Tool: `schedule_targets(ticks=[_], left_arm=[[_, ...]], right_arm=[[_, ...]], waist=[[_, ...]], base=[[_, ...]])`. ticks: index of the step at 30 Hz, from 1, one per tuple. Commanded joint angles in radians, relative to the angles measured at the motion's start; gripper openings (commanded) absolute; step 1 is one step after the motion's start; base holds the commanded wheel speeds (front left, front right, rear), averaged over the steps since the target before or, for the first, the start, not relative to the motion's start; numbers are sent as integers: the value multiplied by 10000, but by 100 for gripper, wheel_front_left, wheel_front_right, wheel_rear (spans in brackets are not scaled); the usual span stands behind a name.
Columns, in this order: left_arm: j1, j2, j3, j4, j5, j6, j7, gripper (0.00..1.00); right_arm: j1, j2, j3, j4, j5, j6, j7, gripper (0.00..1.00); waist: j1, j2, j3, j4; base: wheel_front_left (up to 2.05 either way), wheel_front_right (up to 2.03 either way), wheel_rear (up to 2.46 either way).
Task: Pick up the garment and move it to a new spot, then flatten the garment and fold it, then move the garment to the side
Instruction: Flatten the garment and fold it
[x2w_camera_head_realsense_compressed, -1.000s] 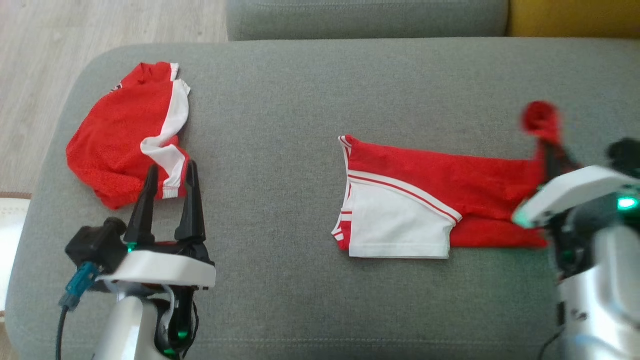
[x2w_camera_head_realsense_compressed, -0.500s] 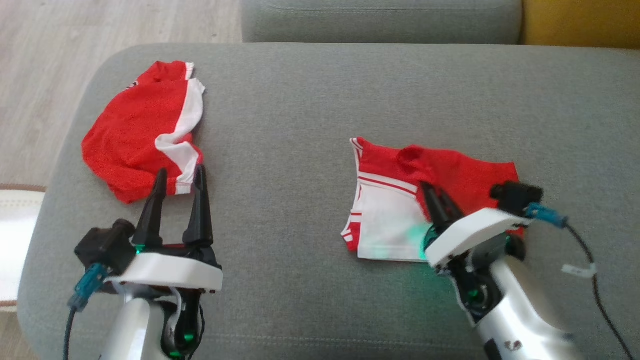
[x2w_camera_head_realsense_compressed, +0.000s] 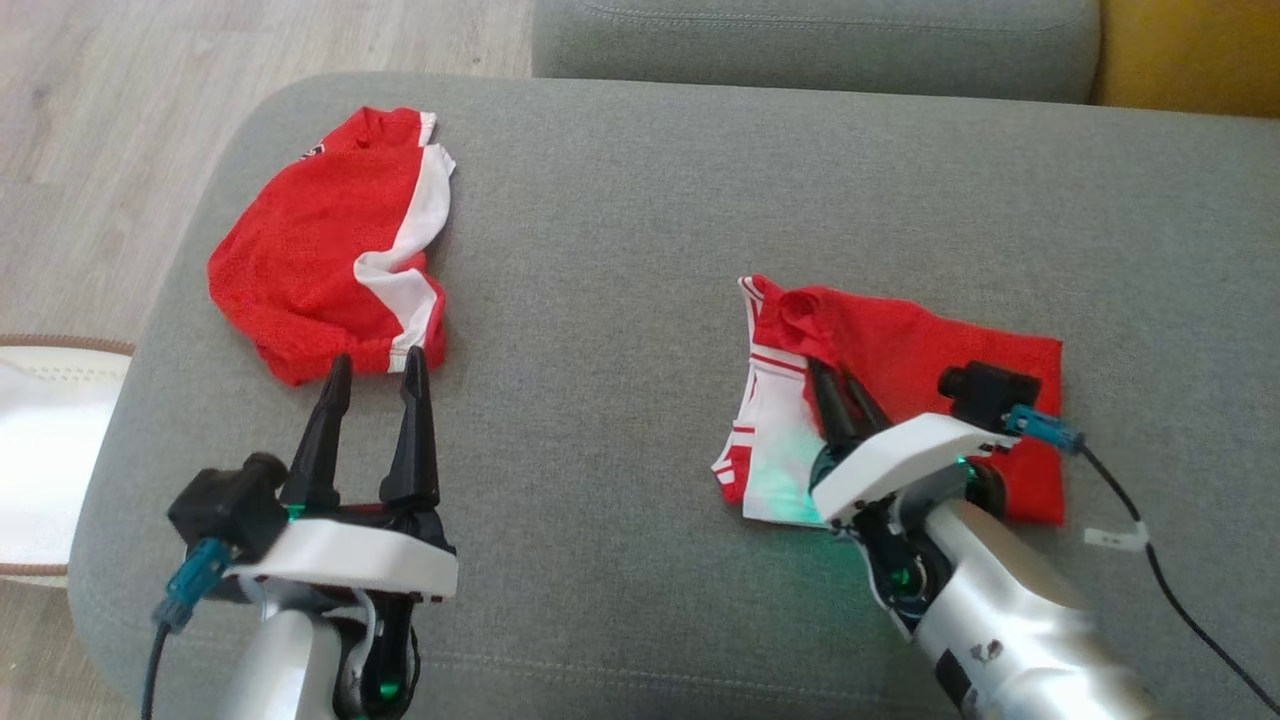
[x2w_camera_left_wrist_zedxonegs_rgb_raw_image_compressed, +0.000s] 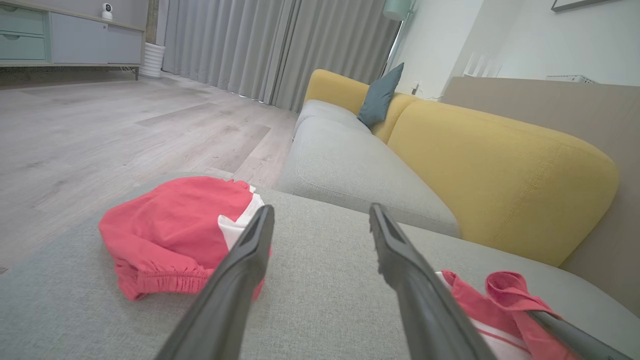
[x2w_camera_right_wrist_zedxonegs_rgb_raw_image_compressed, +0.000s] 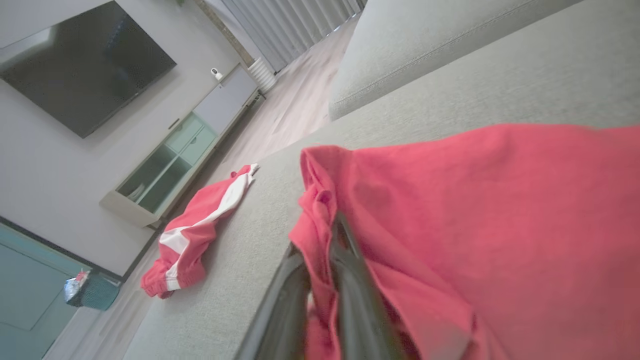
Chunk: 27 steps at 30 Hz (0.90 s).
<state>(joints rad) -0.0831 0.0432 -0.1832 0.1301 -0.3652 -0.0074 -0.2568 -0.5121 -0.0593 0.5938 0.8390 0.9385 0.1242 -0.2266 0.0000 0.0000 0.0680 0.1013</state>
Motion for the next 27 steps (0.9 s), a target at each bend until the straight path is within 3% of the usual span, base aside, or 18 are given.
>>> schedule_targets(ticks=[1,6,11,14,17,21,27], left_arm=[[-294,70,275,-299,-81,35,-49,100],[-307,70,318,-277,-98,60,-49,100],[-303,70,323,-330,-124,100,-49,100],[-295,70,351,-440,-159,141,-49,100],[-307,70,394,-634,-211,192,-49,100],[-314,70,477,-945,-254,270,-49,100],[-390,70,570,-1476,-205,351,-49,100]], right_arm=[[-399,91,655,-287,447,65,-173,100],[-677,91,1885,-449,1427,65,-270,100],[-1181,91,2040,-43,1618,65,-334,100],[-1652,91,1547,276,1066,65,-346,100],[-2001,91,567,639,-219,65,-348,100],[-1998,-38,-1317,560,-2848,65,-350,100],[-362,-377,-4061,-1777,-6366,65,-351,100]], waist=[[0,0,18,22],[0,0,5,-19],[0,0,-37,-128],[0,0,-70,-244],[0,0,-86,-411],[0,0,-94,-657],[0,0,-39,-925]], base=[[0,0,0],[0,0,0],[0,0,0],[0,0,0],[0,0,0],[0,0,0],[0,0,0]])
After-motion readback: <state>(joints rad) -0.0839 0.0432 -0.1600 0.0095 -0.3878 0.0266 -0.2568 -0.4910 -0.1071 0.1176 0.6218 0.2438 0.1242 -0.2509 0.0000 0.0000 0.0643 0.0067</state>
